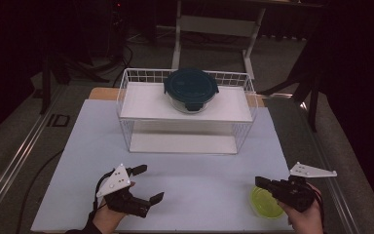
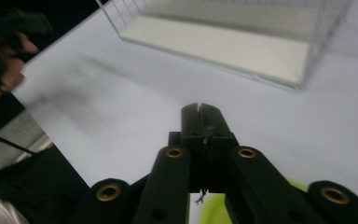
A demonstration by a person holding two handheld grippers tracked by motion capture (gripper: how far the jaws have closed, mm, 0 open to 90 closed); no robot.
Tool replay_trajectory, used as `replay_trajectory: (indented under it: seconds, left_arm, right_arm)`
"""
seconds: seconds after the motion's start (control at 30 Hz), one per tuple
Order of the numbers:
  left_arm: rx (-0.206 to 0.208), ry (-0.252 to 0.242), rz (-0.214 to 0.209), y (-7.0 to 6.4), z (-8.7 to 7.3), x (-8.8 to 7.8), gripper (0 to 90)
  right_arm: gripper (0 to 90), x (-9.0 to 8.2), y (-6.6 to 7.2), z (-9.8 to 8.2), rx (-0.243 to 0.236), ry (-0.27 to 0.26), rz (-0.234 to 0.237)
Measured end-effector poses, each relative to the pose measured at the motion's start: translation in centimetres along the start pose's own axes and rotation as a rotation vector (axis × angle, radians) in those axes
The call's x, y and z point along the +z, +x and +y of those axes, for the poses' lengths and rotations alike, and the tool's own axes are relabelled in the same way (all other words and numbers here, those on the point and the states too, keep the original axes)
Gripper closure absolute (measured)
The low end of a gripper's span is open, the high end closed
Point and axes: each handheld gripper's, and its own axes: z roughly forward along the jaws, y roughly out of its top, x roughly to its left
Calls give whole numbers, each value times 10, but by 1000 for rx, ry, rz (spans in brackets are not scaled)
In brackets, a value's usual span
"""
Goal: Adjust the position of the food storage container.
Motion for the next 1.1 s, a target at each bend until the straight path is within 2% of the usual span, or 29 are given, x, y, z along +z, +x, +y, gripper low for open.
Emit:
replay_trajectory:
  seconds: [0.3, 0.53, 0.8, 0.9, 1.1]
  left_arm:
    - [1, 2, -1, 0, 0, 0, 0]
    - [1, 1, 0, 0, 0, 1, 0]
    - [-2, 1, 1, 1, 0, 2, 0]
    - [-2, 1, 1, 1, 0, 2, 0]
    - [-1, 2, 0, 1, 0, 2, 0]
  right_arm:
    - [900, -22, -15, -27, 58, -7, -21]
    - [900, -42, -27, -48, 107, -16, -73]
    - [900, -60, -41, -74, 155, 4, -137]
    - [900, -65, -45, -82, 175, 9, -157]
    - [900, -64, -53, -100, 227, 21, -156]
